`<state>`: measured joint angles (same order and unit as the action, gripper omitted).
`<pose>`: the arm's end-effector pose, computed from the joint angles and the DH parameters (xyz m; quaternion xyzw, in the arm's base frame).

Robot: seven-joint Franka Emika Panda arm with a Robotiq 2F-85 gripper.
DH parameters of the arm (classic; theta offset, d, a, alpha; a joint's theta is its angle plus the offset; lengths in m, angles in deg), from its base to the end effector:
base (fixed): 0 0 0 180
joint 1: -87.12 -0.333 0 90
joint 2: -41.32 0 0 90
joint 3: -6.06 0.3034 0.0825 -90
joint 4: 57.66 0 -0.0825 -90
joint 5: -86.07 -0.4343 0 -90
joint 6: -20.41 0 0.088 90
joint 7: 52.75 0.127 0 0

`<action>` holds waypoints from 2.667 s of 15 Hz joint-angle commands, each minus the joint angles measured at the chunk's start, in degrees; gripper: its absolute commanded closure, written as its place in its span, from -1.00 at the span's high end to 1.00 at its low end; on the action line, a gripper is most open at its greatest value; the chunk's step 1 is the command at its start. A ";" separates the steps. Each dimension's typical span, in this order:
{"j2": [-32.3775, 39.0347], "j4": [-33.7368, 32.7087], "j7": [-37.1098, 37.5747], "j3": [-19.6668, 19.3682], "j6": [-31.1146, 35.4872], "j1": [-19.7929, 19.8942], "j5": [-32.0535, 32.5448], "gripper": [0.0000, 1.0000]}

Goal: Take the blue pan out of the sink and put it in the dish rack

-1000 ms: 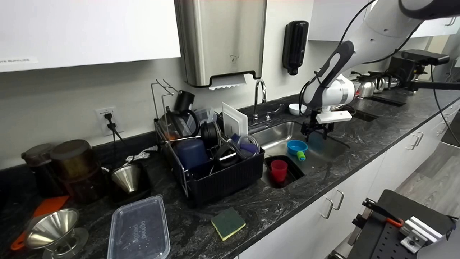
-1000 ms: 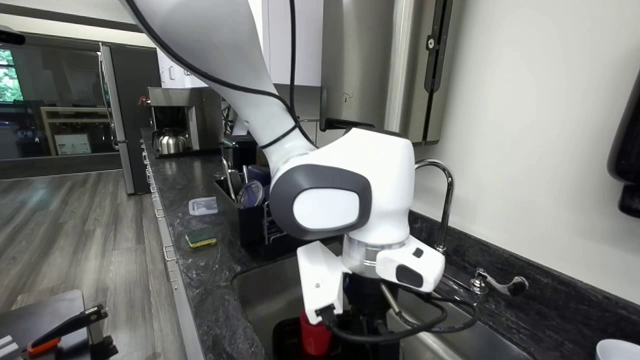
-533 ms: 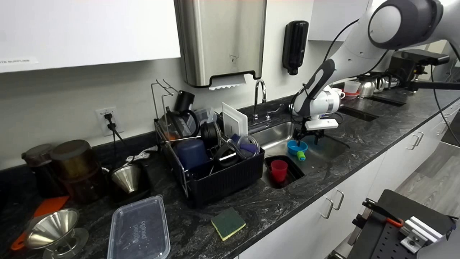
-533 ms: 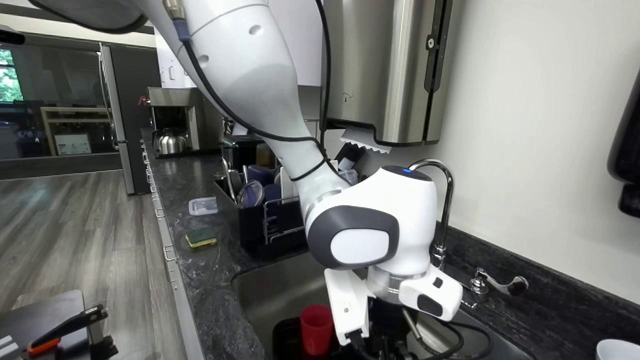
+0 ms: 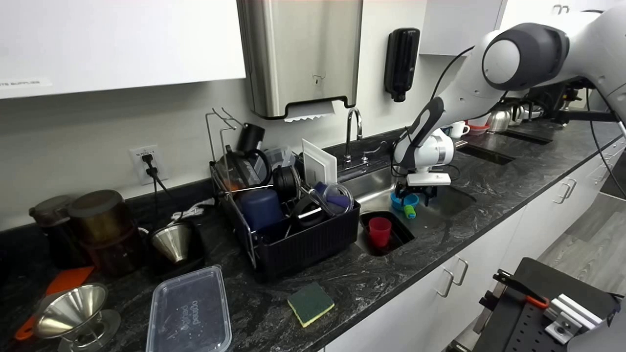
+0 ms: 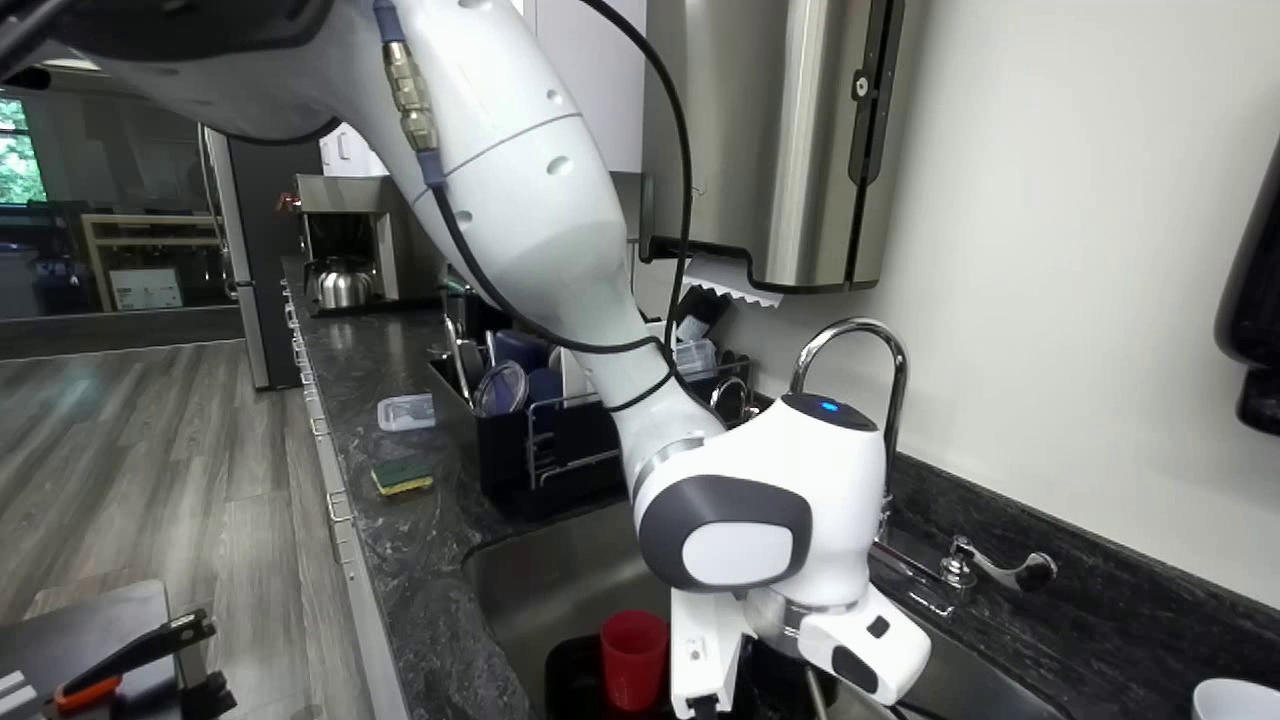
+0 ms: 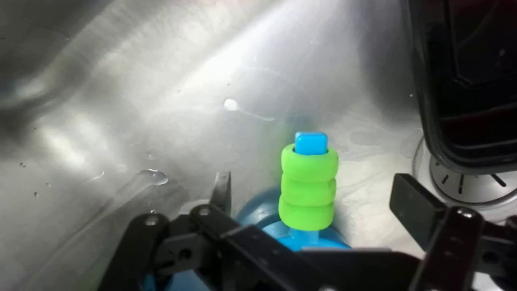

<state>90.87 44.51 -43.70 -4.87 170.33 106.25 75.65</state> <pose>0.5603 -0.3327 0.0036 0.9253 -0.3782 -0.0094 0.0264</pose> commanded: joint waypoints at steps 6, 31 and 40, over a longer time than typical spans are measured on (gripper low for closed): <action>1.95 -2.17 -0.09 0.22 -0.14 0.15 -0.82 1.00; 11.51 -12.97 -2.72 1.08 -1.23 1.92 -0.27 -0.62; 9.17 -11.15 -4.18 0.84 -1.41 1.84 0.38 -0.84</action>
<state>101.80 32.43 -45.70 -4.58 170.37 107.48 75.06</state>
